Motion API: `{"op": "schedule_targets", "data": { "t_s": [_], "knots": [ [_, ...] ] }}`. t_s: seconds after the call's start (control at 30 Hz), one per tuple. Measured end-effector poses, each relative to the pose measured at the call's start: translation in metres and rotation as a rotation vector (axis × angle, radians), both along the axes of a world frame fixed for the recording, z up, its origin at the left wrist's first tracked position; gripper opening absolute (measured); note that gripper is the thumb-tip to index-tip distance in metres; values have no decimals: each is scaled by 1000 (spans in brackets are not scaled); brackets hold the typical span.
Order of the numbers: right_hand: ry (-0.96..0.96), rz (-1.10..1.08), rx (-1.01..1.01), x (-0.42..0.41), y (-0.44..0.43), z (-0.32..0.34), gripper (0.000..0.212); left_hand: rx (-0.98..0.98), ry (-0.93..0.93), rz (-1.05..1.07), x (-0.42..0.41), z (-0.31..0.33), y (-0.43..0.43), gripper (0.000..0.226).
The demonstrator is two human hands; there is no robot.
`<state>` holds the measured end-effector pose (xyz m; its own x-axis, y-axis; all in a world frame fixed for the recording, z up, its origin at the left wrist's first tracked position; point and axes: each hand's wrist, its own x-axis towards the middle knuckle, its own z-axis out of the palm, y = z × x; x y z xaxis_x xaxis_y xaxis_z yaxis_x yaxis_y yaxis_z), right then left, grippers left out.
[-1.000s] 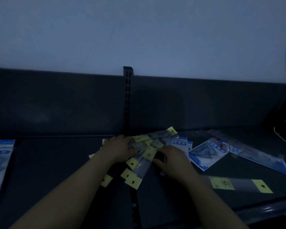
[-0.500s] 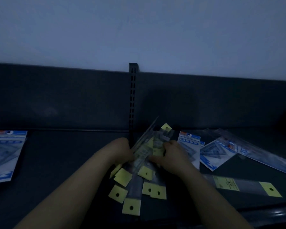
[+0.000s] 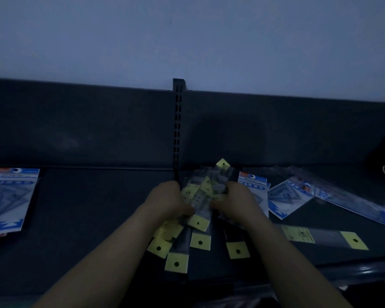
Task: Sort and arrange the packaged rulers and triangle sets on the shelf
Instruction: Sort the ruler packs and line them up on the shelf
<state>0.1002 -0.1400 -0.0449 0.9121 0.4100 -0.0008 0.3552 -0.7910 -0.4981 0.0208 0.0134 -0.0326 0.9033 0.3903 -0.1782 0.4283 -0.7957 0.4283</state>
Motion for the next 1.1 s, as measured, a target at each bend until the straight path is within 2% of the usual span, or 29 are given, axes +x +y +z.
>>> {"op": "schedule_targets", "data": {
  "t_s": [0.13,0.27,0.4,0.57,0.7,0.83,0.93,1.1],
  "knots": [
    [15,4,-61,4,1,7,17,-75,32,2,0,1,2,35],
    [24,-42,-130,3,7,15,34,-68,18,15,-4,3,3,29],
    [108,-34,-81,0,16,17,39,-163,-44,75,-5,5,6,24],
    [248,-33,176,-3,22,10,41,-351,-108,108,-10,6,9,22],
    [358,-91,348,-6,24,3,20,-419,-170,128,-12,1,7,17],
    [381,-72,492,-13,22,-2,27,-454,-179,112,-14,3,3,13],
    [353,-70,594,-17,22,-2,46,-561,-222,101,-16,5,2,7],
    [344,-88,774,-16,20,-4,48,-703,-283,83,-19,4,3,24]
  ]
}}
